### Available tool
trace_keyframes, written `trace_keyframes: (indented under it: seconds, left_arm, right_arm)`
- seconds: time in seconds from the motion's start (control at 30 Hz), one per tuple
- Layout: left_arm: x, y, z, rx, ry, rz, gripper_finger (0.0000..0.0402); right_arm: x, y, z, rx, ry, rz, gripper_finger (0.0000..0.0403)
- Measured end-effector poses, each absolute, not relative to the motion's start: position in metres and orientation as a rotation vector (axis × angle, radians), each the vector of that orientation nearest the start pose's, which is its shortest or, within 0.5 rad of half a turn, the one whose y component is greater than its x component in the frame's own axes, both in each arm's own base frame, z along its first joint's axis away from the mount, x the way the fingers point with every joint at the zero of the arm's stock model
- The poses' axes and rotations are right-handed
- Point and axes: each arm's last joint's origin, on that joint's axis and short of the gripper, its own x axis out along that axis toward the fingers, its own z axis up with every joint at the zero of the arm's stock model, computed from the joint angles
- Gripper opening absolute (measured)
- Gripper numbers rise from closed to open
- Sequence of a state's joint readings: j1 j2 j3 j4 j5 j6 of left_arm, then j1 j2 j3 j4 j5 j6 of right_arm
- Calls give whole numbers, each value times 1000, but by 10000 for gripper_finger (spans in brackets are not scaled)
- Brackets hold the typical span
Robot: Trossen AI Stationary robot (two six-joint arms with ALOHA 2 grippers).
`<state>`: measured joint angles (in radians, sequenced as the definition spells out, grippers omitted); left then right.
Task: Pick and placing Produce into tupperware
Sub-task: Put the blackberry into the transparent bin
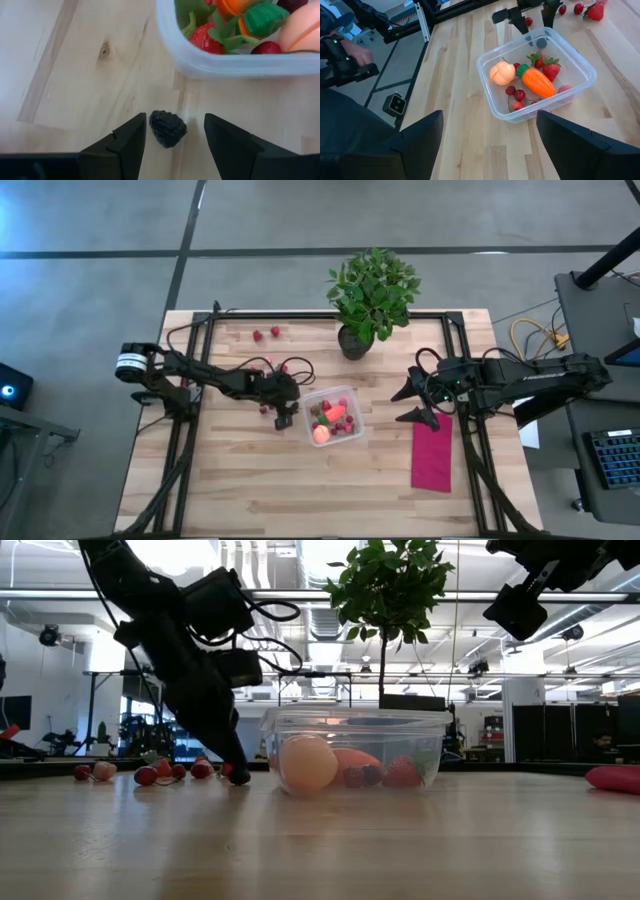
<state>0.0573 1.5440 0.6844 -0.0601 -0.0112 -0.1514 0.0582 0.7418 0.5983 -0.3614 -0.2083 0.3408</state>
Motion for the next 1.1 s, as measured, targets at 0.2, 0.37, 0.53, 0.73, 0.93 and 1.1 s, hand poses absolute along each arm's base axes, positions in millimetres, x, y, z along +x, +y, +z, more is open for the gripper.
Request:
trace_keyframes:
  seconds: [0.2, 0.37, 0.53, 0.73, 0.93, 1.1]
  left_arm:
    - [272, 17, 139, -147, 930, 162, 187]
    - [270, 17, 137, -137, 935, 182, 187]
    - [273, 18, 139, -137, 900, 186, 181]
    - [272, 18, 137, -139, 902, 181, 142]
    - [271, 17, 136, -157, 907, 151, 127]
    - [271, 17, 136, -179, 905, 164, 127]
  right_arm:
    - [160, 15, 260, 370, 545, 173, 313]
    - [160, 15, 260, 369, 545, 172, 310]
    - [160, 15, 260, 369, 545, 172, 306]
    - [160, 15, 260, 370, 545, 172, 312]
    - [160, 15, 260, 370, 545, 172, 310]
    - [160, 15, 260, 370, 545, 172, 306]
